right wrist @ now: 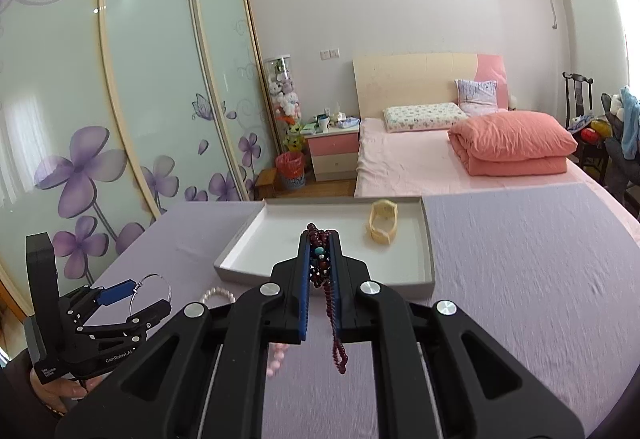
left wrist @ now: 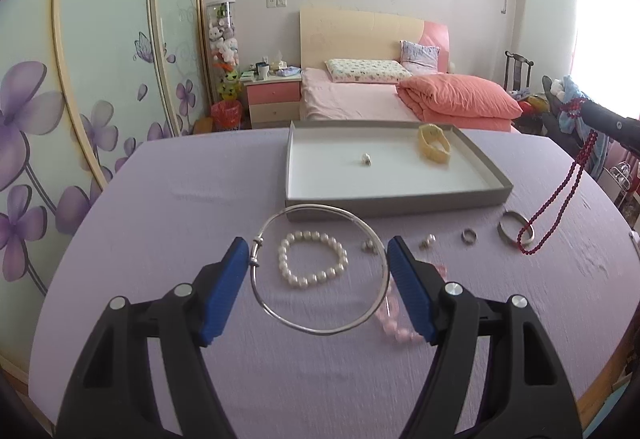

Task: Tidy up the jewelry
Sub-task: 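Carry the silver bangle and red bead necklace into the tray and release both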

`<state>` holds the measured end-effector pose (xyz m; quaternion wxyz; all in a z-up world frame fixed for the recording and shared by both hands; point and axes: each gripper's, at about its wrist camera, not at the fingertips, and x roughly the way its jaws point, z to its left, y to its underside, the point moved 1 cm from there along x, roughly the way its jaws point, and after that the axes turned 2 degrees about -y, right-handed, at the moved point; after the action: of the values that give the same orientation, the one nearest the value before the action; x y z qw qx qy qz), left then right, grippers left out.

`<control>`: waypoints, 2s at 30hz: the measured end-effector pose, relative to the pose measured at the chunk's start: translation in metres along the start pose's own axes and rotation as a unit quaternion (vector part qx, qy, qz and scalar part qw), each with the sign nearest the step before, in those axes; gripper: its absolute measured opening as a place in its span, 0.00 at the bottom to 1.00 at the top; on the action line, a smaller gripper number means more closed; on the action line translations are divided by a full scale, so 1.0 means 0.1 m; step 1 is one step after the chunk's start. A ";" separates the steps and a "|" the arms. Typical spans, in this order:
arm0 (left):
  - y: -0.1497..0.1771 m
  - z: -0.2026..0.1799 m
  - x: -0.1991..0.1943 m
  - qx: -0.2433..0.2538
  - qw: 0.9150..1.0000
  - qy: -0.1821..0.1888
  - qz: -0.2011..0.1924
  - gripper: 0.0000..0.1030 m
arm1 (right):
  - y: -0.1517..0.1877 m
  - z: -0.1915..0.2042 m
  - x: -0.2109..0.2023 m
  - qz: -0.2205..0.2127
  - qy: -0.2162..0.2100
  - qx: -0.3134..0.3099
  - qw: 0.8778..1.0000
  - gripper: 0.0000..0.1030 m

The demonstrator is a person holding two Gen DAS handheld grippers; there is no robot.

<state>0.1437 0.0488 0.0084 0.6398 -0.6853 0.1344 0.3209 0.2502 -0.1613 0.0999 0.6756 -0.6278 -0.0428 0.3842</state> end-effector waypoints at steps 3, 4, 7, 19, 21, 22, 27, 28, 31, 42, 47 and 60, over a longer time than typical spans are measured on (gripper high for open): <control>-0.12 -0.01 0.05 0.004 1.000 0.001 -0.008 0.69 | -0.09 0.01 0.09 -0.007 0.004 -0.004 1.000 0.09; -0.17 -0.02 0.07 0.004 1.000 0.001 -0.010 0.69 | -0.12 0.00 0.12 -0.008 0.007 -0.004 1.000 0.09; -0.34 -0.04 0.18 0.000 1.000 0.009 -0.018 0.69 | -0.23 -0.04 0.25 -0.011 0.012 -0.001 1.000 0.09; -0.93 -0.11 0.92 -0.030 0.999 0.031 -0.023 0.69 | -0.49 -0.26 0.96 -0.018 0.022 0.006 1.000 0.09; -0.99 -0.14 1.05 -0.029 0.999 0.033 -0.019 0.69 | -0.49 -0.31 1.07 -0.014 0.017 0.010 1.000 0.09; -1.02 -0.16 1.12 -0.026 0.999 0.036 -0.017 0.69 | -0.48 -0.32 1.13 -0.011 0.017 0.009 1.000 0.09; -1.15 -0.22 1.44 -0.029 0.999 0.045 0.001 0.69 | -0.44 -0.38 1.39 0.005 0.025 0.003 1.000 0.09; -1.16 -0.22 1.51 -0.029 0.999 0.045 0.004 0.69 | -0.43 -0.38 1.43 0.009 0.025 0.005 1.000 0.09; -1.18 -0.25 1.69 -0.030 0.999 0.041 0.014 0.69 | -0.40 -0.43 1.59 0.023 0.028 0.010 0.999 0.09; -1.18 -0.21 2.02 -0.033 0.998 0.036 0.035 0.69 | -0.23 -0.55 1.90 0.071 0.032 0.028 0.997 0.09; -1.19 -0.24 2.11 -0.031 0.998 0.037 0.040 0.69 | -0.18 -0.62 1.94 0.084 0.031 0.045 0.995 0.34; -1.14 -0.33 2.36 -0.024 0.997 0.035 0.066 0.69 | -0.10 -0.68 1.99 0.096 0.033 0.050 0.994 0.38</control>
<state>0.3992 0.0868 -0.0463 0.5955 -0.7008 0.1939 0.3416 0.4315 -0.1021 0.0101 0.6670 -0.6069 0.0598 0.4281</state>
